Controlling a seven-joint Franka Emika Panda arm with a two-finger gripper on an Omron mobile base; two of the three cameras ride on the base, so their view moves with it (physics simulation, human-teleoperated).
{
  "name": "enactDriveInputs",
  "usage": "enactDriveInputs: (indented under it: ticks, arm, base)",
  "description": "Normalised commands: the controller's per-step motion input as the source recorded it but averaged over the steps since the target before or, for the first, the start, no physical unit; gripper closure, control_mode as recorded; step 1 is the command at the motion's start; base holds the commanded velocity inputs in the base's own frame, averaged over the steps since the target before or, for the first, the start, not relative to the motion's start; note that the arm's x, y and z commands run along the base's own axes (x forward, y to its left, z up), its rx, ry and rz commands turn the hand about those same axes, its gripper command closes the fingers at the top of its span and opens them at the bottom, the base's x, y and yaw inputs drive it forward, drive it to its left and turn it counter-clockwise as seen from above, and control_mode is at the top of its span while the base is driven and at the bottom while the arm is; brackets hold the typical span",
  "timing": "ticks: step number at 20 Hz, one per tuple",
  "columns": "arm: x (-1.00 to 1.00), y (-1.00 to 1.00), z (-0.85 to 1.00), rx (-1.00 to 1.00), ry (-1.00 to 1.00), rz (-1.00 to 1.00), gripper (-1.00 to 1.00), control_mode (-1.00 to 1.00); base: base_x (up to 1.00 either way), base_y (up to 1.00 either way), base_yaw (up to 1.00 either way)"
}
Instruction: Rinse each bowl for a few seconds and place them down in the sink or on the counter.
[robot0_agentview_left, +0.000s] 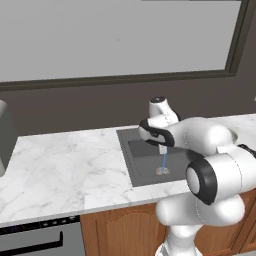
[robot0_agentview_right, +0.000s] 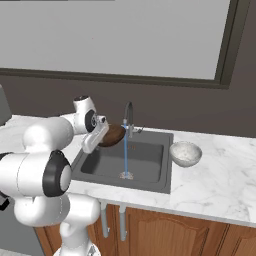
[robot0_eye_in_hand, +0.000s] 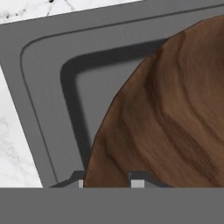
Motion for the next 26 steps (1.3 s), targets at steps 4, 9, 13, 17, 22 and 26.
enactDriveInputs:
  ticks: [4, 9, 13, 17, 22, 26]
  arm:
    - [0.13, 0.02, -0.14, -0.06, 0.0, 0.0, 1.0, -1.0]
    - [0.22, -0.02, -0.14, -0.03, 0.01, 0.0, 1.0, -1.0]
    - [0.25, -0.12, -0.1, 0.0, 0.03, 0.0, 1.0, -1.0]
    - [0.2, -0.04, -0.06, 0.0, 0.03, 0.0, 1.0, -1.0]
    - [-0.15, 0.17, 0.16, -0.03, -0.04, 0.0, 1.0, -1.0]
    - [-0.28, 0.27, 0.23, 0.0, -0.02, 0.01, 1.0, -1.0]
  base:
    - [0.0, 0.0, 0.0]
    - [0.0, 0.0, 0.0]
    - [0.0, 0.0, 0.0]
    - [0.0, 0.0, 0.0]
    - [0.0, 0.0, 0.0]
    - [0.0, 0.0, 0.0]
